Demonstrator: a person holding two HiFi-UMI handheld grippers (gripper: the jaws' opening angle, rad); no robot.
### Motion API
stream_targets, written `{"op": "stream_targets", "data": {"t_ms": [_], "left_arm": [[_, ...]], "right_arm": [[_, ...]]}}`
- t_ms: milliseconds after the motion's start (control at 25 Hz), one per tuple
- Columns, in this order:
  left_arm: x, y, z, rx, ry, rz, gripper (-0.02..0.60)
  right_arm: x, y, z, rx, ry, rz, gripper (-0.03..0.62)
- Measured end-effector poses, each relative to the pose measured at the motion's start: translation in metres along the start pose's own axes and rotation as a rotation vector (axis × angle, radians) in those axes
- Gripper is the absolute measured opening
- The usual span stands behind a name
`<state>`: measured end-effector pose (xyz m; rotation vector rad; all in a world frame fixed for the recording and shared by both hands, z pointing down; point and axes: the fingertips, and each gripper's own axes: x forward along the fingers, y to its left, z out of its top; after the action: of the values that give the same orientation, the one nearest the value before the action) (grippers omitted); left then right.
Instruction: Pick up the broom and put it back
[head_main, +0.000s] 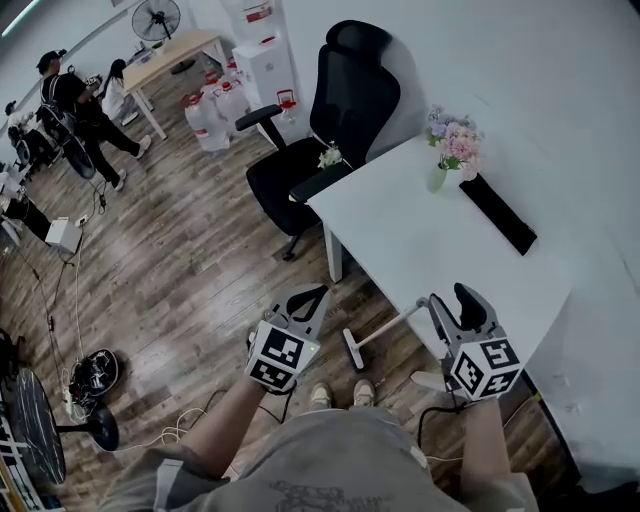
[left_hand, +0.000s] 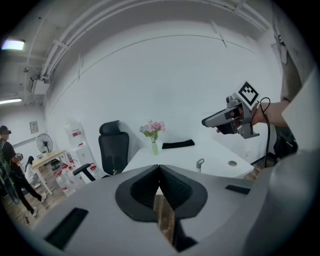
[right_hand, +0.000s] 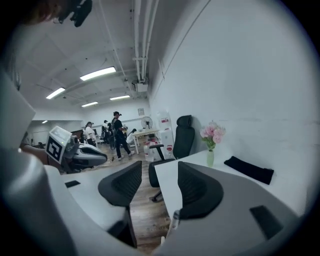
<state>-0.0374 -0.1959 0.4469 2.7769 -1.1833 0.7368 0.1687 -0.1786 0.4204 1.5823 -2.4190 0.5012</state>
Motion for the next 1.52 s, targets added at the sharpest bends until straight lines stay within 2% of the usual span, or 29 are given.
{"op": "stream_targets", "data": {"t_ms": [120, 320, 520, 720, 880, 1520], "left_arm": [[-0.016, 0.009, 0.029, -0.031, -0.081, 0.029, 0.017], [-0.048, 0.02, 0.07, -0.018, -0.19, 0.069, 0.015], [-0.078, 0.024, 0.094, 0.002, -0.245, 0.108, 0.017], [-0.096, 0.023, 0.097, 0.011, -0.256, 0.137, 0.017], [-0.108, 0.019, 0.094, 0.008, -0.251, 0.145, 0.017], [-0.127, 0.015, 0.081, 0.006, -0.228, 0.165, 0.017]], "right_arm": [[-0.013, 0.02, 0.031, -0.003, -0.078, 0.058, 0.239], [-0.034, 0.044, 0.071, -0.05, -0.197, 0.09, 0.15], [-0.059, 0.069, 0.095, -0.049, -0.278, 0.114, 0.081], [-0.073, 0.092, 0.101, -0.035, -0.301, 0.184, 0.034], [-0.079, 0.108, 0.103, -0.035, -0.305, 0.233, 0.031], [-0.065, 0.119, 0.084, -0.031, -0.259, 0.247, 0.031]]}}
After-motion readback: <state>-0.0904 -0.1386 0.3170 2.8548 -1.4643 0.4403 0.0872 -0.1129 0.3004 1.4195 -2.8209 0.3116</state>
